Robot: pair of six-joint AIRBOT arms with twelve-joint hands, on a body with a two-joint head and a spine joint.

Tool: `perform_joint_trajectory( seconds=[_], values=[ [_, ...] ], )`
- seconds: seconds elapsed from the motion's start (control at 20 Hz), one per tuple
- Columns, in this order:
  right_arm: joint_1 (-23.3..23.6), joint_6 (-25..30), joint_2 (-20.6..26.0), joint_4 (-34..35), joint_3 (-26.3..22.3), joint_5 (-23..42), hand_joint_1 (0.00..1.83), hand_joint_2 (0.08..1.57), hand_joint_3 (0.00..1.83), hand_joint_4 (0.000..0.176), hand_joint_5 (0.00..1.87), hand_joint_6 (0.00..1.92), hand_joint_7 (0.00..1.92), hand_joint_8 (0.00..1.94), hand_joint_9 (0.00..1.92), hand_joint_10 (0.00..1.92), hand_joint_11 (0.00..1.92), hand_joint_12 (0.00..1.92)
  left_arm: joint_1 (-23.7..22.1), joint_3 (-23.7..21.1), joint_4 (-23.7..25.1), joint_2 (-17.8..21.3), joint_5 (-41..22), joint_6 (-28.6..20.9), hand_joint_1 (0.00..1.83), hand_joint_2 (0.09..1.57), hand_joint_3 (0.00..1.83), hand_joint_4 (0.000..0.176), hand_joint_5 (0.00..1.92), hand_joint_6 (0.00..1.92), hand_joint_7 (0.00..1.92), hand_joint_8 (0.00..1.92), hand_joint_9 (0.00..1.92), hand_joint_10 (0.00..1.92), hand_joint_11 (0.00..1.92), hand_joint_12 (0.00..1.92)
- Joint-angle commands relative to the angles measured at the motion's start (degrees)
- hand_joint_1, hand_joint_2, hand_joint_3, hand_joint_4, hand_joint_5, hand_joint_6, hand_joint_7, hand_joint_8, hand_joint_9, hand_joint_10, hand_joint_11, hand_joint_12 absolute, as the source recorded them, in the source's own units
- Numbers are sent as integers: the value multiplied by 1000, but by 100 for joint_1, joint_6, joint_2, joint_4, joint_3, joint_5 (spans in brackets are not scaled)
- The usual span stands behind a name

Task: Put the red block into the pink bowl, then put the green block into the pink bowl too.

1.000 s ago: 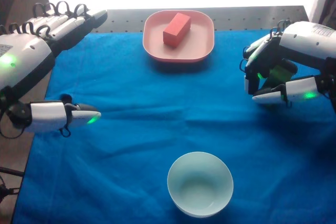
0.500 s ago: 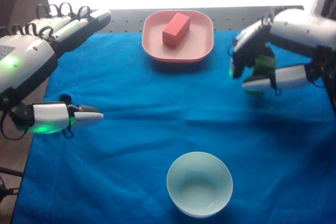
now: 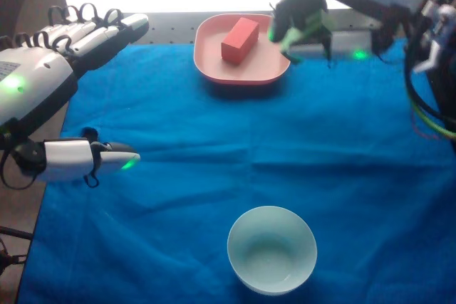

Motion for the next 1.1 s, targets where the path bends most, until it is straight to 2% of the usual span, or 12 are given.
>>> perform_joint_trajectory(
  seconds=[0.0, 0.1, 0.2, 0.35, 0.45, 0.5, 0.6, 0.7, 0.8, 0.85, 1.0, 1.05],
  values=[
    [149, 22, -83, 271, 79, 604, 1260, 1133, 0, 0, 1095, 520, 877, 1403, 793, 1349, 613, 1641, -30, 41, 99, -46, -730, -65, 919, 895, 0, 105, 93, 10, 0, 0, 0, 0, 0, 0],
    [304, 22, -364, 323, 356, 603, 1251, 1151, 1, 0, 1093, 505, 810, 1484, 693, 1403, 512, 1682, -32, 93, 145, -73, -736, -177, 918, 897, 0, 112, 89, 6, 0, 0, 0, 0, 0, 0],
    [378, 22, -591, 349, 561, 382, 1242, 1087, 2, 0, 1083, 723, 1013, 1042, 881, 907, 561, 1374, -34, 129, 189, -93, -739, -220, 924, 897, 0, 95, 89, 5, 0, 0, 0, 0, 0, 0],
    [394, 22, -843, 350, 835, 16, 1270, 1099, 0, 0, 1168, 390, 961, 1285, 900, 1350, 693, 1668, -40, 149, 229, -99, -783, -271, 917, 890, 0, 105, 88, 2, 0, 0, 0, 0, 0, 0],
    [391, 22, -859, 350, 880, -184, 1265, 1103, 1, 0, 1085, 529, 986, 1248, 866, 1398, 740, 1705, -42, 145, 237, -95, -811, -308, 936, 889, 0, 105, 79, 0, 0, 0, 0, 0, 0, 0],
    [390, 25, -857, 350, 872, -191, 1090, 1021, 0, 0, 901, 202, 893, 775, 751, 1167, 557, 1630, -41, 139, 235, -94, -811, -315, 932, 892, 0, 101, 68, 0, 0, 0, 0, 0, 0, 0],
    [390, 64, -853, 349, 800, -190, 934, 956, 0, 58, 640, 9, 750, 154, 615, 717, 398, 1370, -38, 133, 226, -94, -808, -317, 907, 892, 0, 107, 63, 0, 0, 0, 0, 0, 0, 0],
    [390, 67, -836, 342, 693, -188, 870, 927, 0, 117, 464, 0, 567, 10, 574, 463, 390, 1207, -36, 126, 211, -93, -812, -319, 892, 887, 0, 95, 75, 5, 0, 0, 0, 0, 0, 0],
    [384, 68, -678, 347, 574, -81, 792, 878, 0, 126, 335, 1, 378, 0, 391, 51, 101, 798, -33, 116, 200, -80, -828, -319, 897, 889, 0, 95, 82, 7, 0, 0, 0, 0, 0, 0],
    [350, 69, -604, 353, 526, 13, 730, 838, 1, 166, 289, 0, 289, 0, 303, 9, 30, 781, -28, 105, 188, -66, -843, -319, 891, 885, 0, 86, 85, 8, 0, 0, 0, 0, 0, 0],
    [15, 99, -227, 626, 163, 519, 774, 823, 1, 173, 267, 1, 205, 2, 138, 5, 0, 554, -12, 58, 172, -19, -920, -319, 909, 905, 4, 93, 73, 1, 0, 0, 0, 0, 0, 0],
    [-131, 99, -104, 752, 30, 691, 810, 835, 1, 167, 258, 4, 205, 0, 118, 5, 0, 262, -5, 45, 170, -8, -943, -319, 897, 907, 4, 108, 66, 0, 0, 0, 0, 0, 0, 0]
  ],
)
